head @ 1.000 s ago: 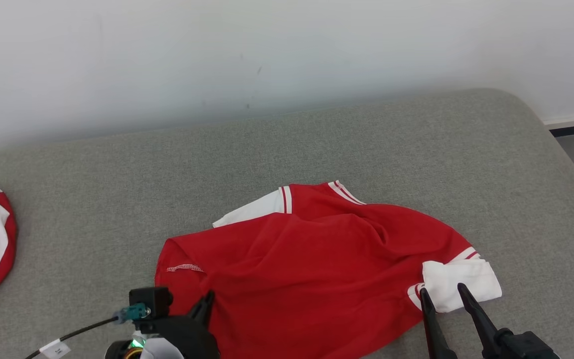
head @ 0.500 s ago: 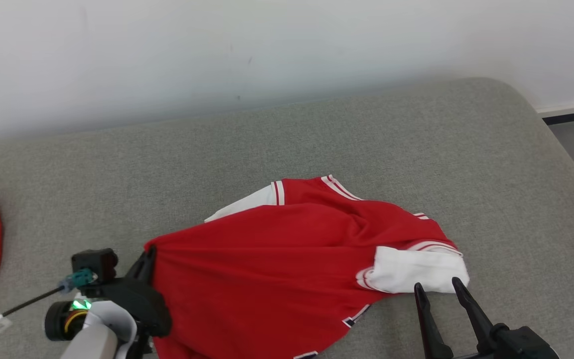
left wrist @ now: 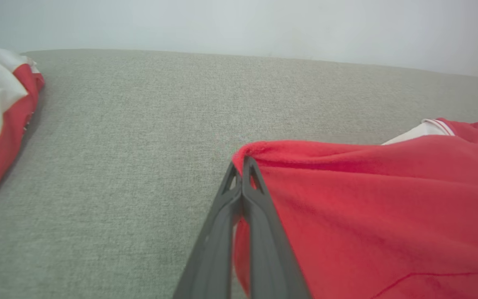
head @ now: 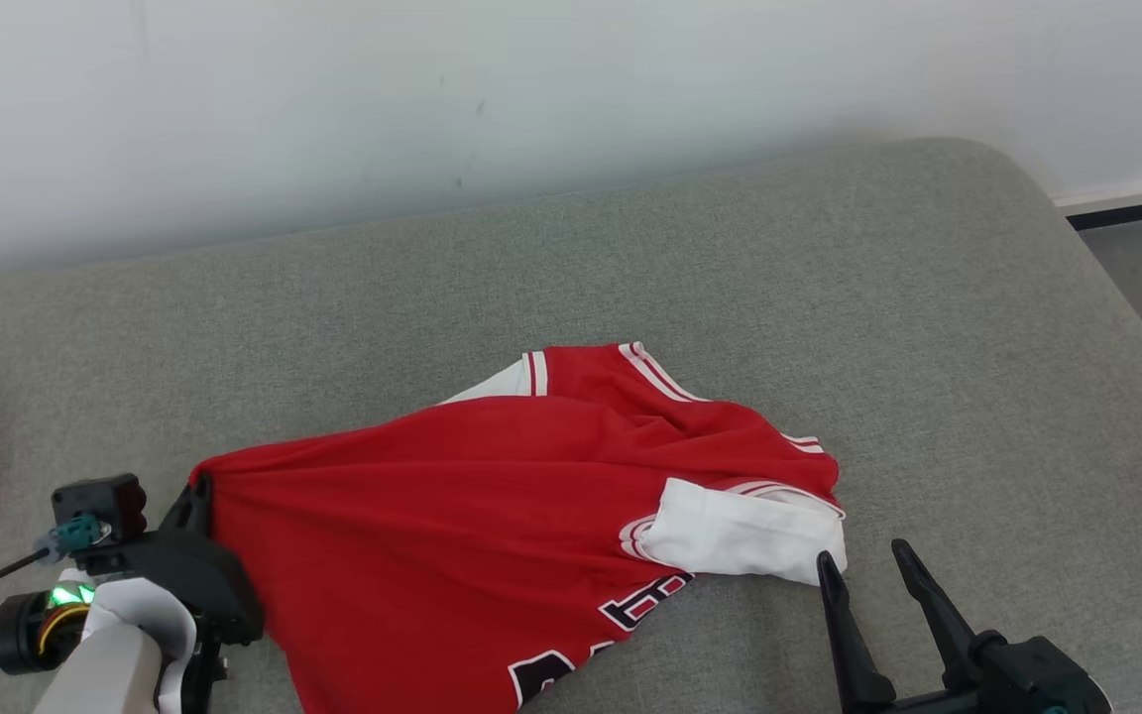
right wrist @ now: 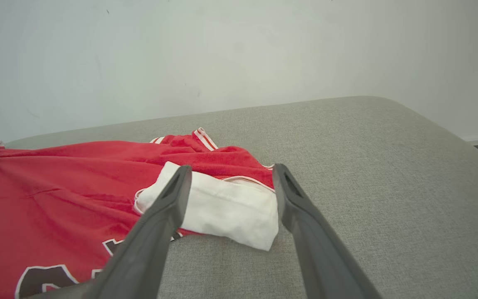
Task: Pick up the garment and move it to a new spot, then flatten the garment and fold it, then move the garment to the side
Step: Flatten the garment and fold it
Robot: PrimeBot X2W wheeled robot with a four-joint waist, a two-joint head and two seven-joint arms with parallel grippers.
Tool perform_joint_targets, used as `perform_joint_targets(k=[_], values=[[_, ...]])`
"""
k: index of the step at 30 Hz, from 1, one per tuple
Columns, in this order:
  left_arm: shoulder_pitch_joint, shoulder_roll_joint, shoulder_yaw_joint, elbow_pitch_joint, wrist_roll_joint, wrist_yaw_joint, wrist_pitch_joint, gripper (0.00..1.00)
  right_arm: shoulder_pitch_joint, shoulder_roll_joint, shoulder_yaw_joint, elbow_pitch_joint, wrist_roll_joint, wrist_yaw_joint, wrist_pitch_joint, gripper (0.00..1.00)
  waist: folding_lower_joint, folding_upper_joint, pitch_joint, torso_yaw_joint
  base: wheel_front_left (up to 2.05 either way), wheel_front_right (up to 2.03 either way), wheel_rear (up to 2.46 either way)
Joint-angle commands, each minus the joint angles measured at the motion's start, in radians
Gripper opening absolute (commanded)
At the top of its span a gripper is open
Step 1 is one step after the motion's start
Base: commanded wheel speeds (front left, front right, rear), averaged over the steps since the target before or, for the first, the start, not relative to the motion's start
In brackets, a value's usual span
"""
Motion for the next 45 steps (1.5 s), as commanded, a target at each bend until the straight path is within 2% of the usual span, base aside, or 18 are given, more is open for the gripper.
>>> perform_joint_targets(k=[1, 2, 3, 4, 5, 10, 14, 18, 23, 28, 35, 45], values=[[-0.016, 0.000, -0.005, 0.010, 0.009, 0.006, -0.002, 0.00, -0.012, 0.001, 0.002, -0.004, 0.008, 0.001, -0.004, 1.00, 0.0000, -0.0001, 0.003, 0.002, 0.00, 0.00, 0.00], [-0.019, -0.008, -0.010, 0.011, 0.010, 0.005, 0.003, 0.13, -0.014, 0.001, 0.001, -0.005, 0.010, 0.001, -0.004, 1.00, 0.0000, -0.0001, 0.005, 0.004, 0.00, 0.00, 0.00], [-0.019, -0.008, -0.010, 0.011, 0.010, 0.005, 0.003, 0.13, -0.014, 0.001, 0.001, -0.005, 0.010, 0.001, -0.004, 1.00, 0.0000, -0.0001, 0.005, 0.004, 0.00, 0.00, 0.00], [-0.022, -0.017, -0.013, 0.008, 0.008, 0.004, 0.003, 0.65, -0.014, 0.001, -0.001, -0.007, 0.011, 0.001, -0.006, 1.00, 0.0000, -0.0001, 0.008, 0.008, 0.00, 0.00, 0.00], [-0.026, -0.021, -0.014, 0.005, 0.004, 0.000, -0.001, 1.00, -0.015, 0.001, -0.003, -0.009, 0.012, 0.001, -0.007, 1.00, 0.0000, -0.0001, 0.011, 0.012, 0.00, 0.00, 0.00], [0.008, -0.032, -0.015, -0.016, -0.010, -0.030, -0.053, 1.00, -0.012, 0.001, -0.015, -0.010, 0.016, 0.001, -0.013, 1.00, 0.0000, -0.0001, 0.009, 0.033, 0.00, 0.00, 0.00], [0.079, -0.044, -0.009, -0.088, -0.013, -0.050, -0.133, 1.00, 0.000, 0.001, -0.037, -0.005, 0.017, 0.001, -0.018, 1.00, 0.0000, -0.0001, -0.009, 0.058, 0.00, 0.00, 0.00], [0.200, -0.069, 0.012, -0.222, 0.013, -0.045, -0.160, 1.00, 0.011, 0.001, -0.081, -0.005, 0.012, 0.001, -0.021, 1.00, 0.0000, -0.0001, -0.035, 0.091, 0.00, 0.00, 0.00], [0.392, -0.116, 0.100, -0.477, 0.091, -0.029, -0.161, 1.00, 0.030, 0.001, -0.125, 0.005, -0.001, 0.001, -0.019, 1.00, 0.0000, -0.0001, -0.075, 0.132, 0.00, 0.00, 0.00], [0.536, -0.158, 0.163, -0.615, 0.191, -0.044, -0.161, 1.00, 0.054, 0.000, -0.139, 0.027, -0.004, 0.001, -0.021, 1.00, 0.0000, -0.0001, -0.107, 0.163, 0.00, 0.00, 0.00], [0.654, -0.208, 0.230, -0.665, 0.262, -0.075, -0.162, 1.00, 0.122, -0.006, -0.149, 0.046, -0.006, 0.001, -0.014, 1.00, 0.0000, -0.0001, -0.144, 0.202, 0.00, 0.00, 0.00], [0.713, -0.232, 0.278, -0.671, 0.301, -0.095, -0.162, 1.00, 0.157, -0.009, -0.152, 0.058, -0.007, 0.001, -0.009, 1.00, 0.0000, -0.0001, -0.158, 0.183, 0.00, 0.00, 0.00]])
